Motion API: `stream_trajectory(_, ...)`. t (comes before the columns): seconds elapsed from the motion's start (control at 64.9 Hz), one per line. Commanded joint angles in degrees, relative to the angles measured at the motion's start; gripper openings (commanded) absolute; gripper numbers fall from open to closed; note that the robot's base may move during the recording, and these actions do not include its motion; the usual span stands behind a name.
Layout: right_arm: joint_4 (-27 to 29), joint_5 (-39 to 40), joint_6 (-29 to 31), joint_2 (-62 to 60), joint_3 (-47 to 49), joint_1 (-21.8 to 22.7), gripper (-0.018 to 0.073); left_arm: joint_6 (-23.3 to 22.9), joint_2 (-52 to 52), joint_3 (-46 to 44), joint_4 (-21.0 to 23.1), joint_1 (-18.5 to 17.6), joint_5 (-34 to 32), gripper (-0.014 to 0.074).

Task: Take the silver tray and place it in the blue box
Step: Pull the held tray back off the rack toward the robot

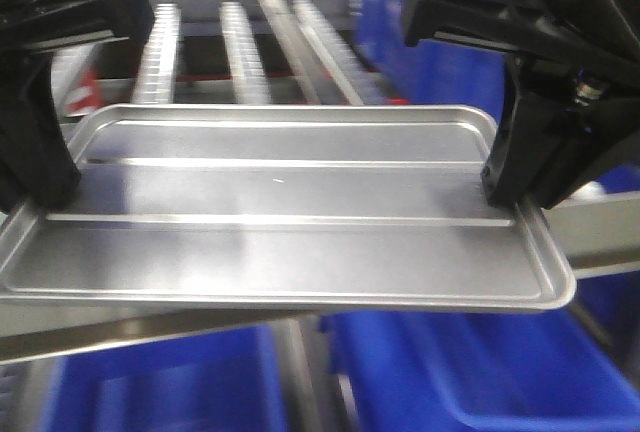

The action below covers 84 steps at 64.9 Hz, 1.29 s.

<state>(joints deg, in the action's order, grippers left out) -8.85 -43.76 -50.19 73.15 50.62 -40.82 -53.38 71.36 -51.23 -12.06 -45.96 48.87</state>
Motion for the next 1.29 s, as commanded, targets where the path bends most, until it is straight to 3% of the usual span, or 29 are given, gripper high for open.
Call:
stream_trajectory(0.0,-2.5,0.0,0.0,-1.8,1.2,0.1,0.0050,-1.1,-1.5,-1.2,-1.9,-0.2,0.1,-0.0104)
stream_trajectory(1.279,-2.5,-0.2,0.0,-1.8,1.2,0.1,0.0050,-1.1,-1.5,-1.2,-1.6,-0.2,0.1,-0.0104)
